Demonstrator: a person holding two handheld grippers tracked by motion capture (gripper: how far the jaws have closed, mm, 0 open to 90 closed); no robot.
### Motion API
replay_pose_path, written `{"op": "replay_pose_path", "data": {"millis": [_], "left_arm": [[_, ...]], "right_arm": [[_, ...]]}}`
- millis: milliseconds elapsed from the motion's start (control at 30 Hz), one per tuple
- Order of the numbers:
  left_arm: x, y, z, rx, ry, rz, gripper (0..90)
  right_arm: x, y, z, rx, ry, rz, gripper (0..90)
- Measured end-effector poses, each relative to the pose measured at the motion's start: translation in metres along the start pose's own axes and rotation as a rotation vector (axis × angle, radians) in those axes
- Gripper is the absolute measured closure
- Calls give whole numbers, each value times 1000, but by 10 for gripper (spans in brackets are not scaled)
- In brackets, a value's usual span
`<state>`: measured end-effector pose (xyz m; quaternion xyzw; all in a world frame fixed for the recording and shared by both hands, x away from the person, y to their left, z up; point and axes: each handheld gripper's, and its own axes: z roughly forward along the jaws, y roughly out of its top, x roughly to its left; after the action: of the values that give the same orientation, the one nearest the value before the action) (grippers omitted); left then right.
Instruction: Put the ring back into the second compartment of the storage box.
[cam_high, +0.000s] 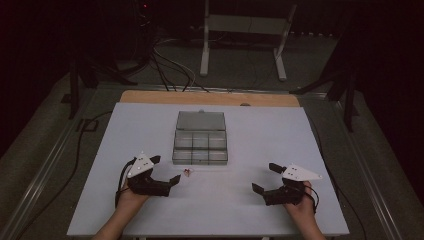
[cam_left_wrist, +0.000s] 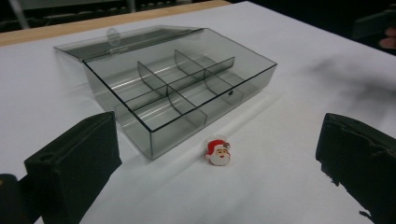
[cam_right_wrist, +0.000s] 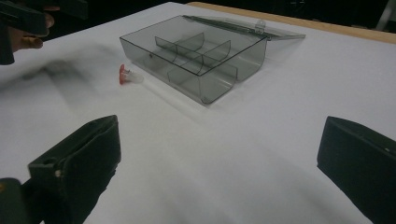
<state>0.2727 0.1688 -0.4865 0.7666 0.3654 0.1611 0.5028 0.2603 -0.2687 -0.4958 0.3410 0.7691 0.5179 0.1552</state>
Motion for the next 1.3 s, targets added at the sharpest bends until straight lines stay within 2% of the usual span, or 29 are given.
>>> {"op": "replay_pose_path", "data": {"millis": [500, 1300], "left_arm": [[-9, 0, 19, 47, 47, -35, 9], [-22, -1, 41, 144, 29, -12, 9]], "right_arm": [[0, 0, 0, 6, 2, 0, 0], [0, 0, 0, 6, 5, -2, 0]]}}
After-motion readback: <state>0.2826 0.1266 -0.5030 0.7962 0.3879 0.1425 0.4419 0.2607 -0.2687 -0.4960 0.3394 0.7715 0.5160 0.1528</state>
